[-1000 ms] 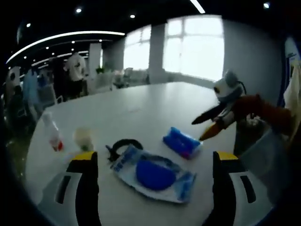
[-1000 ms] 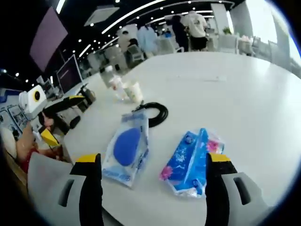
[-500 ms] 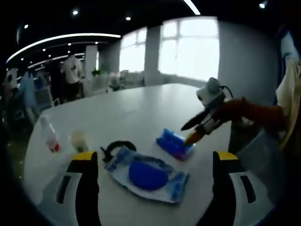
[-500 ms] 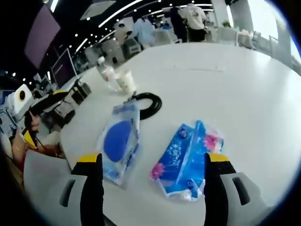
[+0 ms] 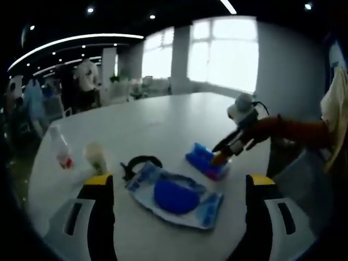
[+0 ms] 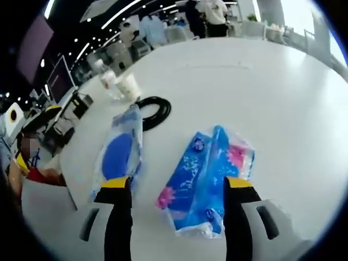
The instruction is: Arrange the tabletop items into an orderly group along one side of the table until the central work area is clear of visible clutter.
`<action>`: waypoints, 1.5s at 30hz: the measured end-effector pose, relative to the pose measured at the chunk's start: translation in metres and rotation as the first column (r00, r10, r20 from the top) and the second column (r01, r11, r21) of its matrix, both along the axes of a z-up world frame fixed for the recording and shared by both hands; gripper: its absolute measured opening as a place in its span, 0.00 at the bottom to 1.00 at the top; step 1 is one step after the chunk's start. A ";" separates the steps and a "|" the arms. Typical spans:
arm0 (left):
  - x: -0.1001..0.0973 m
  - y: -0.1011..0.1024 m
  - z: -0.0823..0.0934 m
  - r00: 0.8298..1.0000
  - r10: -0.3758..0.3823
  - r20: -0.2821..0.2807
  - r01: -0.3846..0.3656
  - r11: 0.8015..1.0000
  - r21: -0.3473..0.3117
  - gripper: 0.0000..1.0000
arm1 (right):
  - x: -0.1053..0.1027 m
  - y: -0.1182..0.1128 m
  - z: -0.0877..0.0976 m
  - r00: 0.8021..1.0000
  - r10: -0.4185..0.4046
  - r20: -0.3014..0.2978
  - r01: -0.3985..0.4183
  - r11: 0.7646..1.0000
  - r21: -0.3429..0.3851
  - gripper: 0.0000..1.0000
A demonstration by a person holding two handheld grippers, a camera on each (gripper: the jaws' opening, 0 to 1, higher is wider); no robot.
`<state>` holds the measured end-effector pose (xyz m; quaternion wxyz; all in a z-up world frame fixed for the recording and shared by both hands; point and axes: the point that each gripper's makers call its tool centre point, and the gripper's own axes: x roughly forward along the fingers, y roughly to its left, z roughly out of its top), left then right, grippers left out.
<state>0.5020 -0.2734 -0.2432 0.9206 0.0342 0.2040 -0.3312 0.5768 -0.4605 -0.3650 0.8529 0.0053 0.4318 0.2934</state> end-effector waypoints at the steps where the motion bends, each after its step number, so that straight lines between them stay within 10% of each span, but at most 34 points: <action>1: 0.001 0.001 0.000 1.000 0.009 -0.002 -0.009 1.000 -0.003 0.99 | 0.001 -0.001 0.000 1.000 -0.008 0.003 0.008 1.000 0.001 0.58; 20: -0.003 -0.008 0.002 0.999 -0.040 0.017 0.040 0.999 -0.032 0.92 | 0.010 -0.026 -0.013 0.999 -0.018 0.027 0.022 0.987 -0.161 0.02; 45: -0.002 -0.004 0.010 0.998 -0.028 0.058 0.028 1.000 -0.004 0.84 | -0.031 0.035 0.046 0.961 0.253 0.107 -0.250 0.967 -0.049 0.01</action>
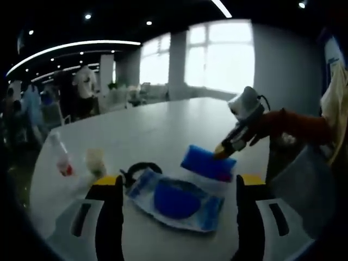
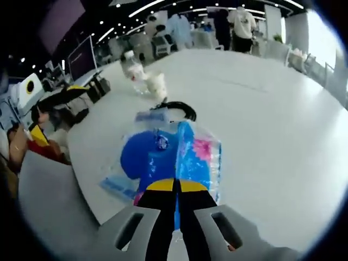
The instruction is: Arrange the tabletop items into an orderly group along one side of the table until the central work area is clear of visible clutter.
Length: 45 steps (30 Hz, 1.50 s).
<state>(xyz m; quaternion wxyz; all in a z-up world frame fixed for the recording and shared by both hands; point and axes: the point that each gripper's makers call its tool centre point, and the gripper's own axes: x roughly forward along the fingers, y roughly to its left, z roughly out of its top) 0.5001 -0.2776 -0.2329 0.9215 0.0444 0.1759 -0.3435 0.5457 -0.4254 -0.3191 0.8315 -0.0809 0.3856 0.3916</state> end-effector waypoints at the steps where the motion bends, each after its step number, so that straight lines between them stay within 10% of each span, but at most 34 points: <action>1: 0.000 0.000 0.000 1.000 -0.003 0.001 0.003 1.000 0.002 0.84 | -0.003 0.004 0.002 1.000 0.021 -0.001 -0.021 1.000 0.007 0.01; 21: 0.007 -0.010 -0.010 0.999 -0.020 -0.043 0.021 0.999 0.027 0.77 | -0.061 0.050 0.029 0.952 0.301 0.052 -0.301 0.953 -0.004 0.01; 33: -0.006 -0.018 -0.041 0.971 -0.016 -0.238 0.024 0.999 0.029 0.48 | -0.083 0.061 0.028 0.897 0.434 0.081 -0.431 0.901 -0.053 0.01; 45: -0.015 -0.020 -0.055 0.968 -0.058 -0.243 0.087 0.990 0.110 0.26 | -0.087 0.073 0.036 0.865 0.481 0.141 -0.480 0.876 -0.043 0.01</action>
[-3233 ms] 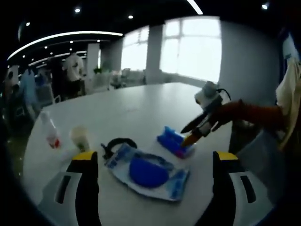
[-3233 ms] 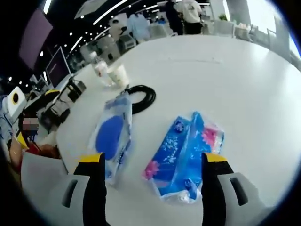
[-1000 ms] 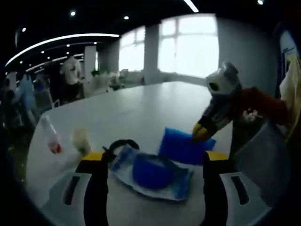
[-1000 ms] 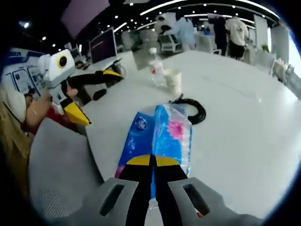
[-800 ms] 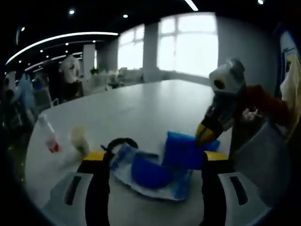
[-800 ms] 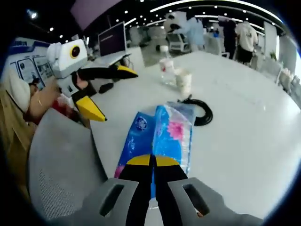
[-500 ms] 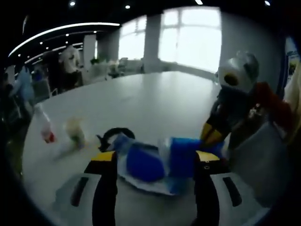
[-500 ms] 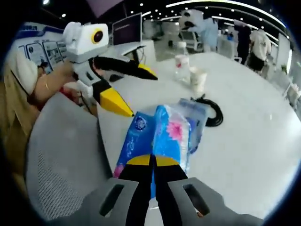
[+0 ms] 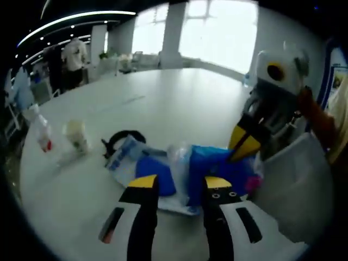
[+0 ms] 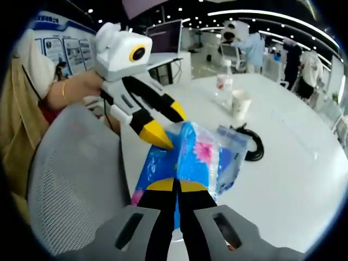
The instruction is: Arrange the tabletop items into an orderly group along one side of the table until the central work area is clear of visible clutter.
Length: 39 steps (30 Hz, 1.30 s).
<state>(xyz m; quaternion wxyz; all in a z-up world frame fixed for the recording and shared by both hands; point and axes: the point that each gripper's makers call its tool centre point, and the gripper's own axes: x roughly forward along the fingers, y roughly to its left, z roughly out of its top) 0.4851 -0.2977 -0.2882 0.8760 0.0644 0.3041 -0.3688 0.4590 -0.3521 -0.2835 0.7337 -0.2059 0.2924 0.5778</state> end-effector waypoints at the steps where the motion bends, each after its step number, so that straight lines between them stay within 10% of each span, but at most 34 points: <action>1: 0.000 0.000 -0.001 1.000 0.002 0.000 -0.002 1.000 0.008 0.23 | 0.000 0.001 0.000 1.000 0.002 0.001 -0.002 1.000 0.000 0.01; 9: 0.001 0.003 -0.008 1.000 0.023 -0.020 -0.022 0.999 0.039 0.01 | 0.003 0.002 0.000 1.000 -0.003 0.014 0.003 1.000 -0.005 0.01; 27: 0.008 0.016 0.003 0.962 0.249 -0.109 -0.261 0.960 -0.106 0.00 | 0.020 0.008 0.015 0.985 -0.169 -0.014 0.170 0.981 0.089 0.02; 39: 0.021 0.051 0.008 0.871 0.469 -0.145 -0.486 0.865 -0.122 0.00 | 0.048 0.002 0.048 0.923 -0.385 -0.016 0.379 0.899 0.218 0.66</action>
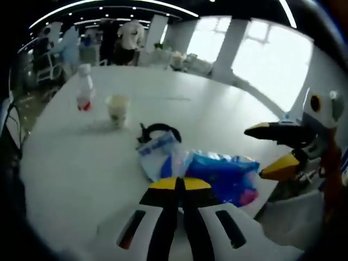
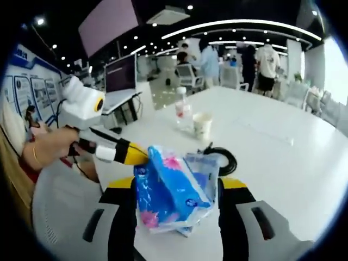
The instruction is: Arrange the tabletop items into an orderly group along one side of the table until the central work area is clear of visible clutter.
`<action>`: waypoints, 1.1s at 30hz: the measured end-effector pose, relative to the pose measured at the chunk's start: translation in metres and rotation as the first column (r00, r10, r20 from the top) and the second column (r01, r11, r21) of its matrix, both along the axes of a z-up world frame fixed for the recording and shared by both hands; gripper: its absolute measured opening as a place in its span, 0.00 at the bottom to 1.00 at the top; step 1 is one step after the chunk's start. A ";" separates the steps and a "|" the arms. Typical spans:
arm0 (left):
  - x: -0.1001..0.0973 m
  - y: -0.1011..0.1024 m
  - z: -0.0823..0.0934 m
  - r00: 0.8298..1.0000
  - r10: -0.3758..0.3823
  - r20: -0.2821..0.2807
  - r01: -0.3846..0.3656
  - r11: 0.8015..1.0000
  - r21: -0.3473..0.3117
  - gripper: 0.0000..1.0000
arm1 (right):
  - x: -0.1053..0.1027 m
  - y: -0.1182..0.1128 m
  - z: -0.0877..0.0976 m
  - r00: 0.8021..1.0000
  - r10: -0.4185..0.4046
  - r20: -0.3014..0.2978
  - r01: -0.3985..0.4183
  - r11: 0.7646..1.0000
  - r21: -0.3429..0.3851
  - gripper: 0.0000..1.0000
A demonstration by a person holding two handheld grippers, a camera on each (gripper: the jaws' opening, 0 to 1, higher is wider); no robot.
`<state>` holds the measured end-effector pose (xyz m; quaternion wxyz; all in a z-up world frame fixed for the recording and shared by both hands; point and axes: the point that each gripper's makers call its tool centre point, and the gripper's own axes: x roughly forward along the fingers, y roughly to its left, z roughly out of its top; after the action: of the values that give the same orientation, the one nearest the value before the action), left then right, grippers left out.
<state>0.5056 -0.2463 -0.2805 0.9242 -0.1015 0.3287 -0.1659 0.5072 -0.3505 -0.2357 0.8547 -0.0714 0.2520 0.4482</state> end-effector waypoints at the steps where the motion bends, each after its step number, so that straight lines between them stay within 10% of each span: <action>1: 0.000 0.002 0.001 1.000 0.012 0.000 -0.012 1.000 -0.005 0.00 | 0.000 0.000 0.000 1.000 -0.002 -0.003 0.002 1.000 0.002 0.67; 17: 0.005 0.021 0.022 0.978 0.207 0.017 -0.204 0.972 -0.114 0.00 | 0.016 -0.011 -0.006 0.966 -0.238 -0.098 0.245 0.968 0.062 0.74; 33: 0.008 0.026 0.035 0.955 0.292 0.047 -0.279 0.944 -0.176 0.00 | 0.022 -0.001 -0.004 0.945 -0.314 -0.094 0.324 0.938 0.122 0.48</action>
<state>0.5134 -0.2203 -0.2458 0.9379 -0.2194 0.2616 -0.0609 0.5295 -0.3517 -0.2393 0.9092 0.0451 0.2601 0.3221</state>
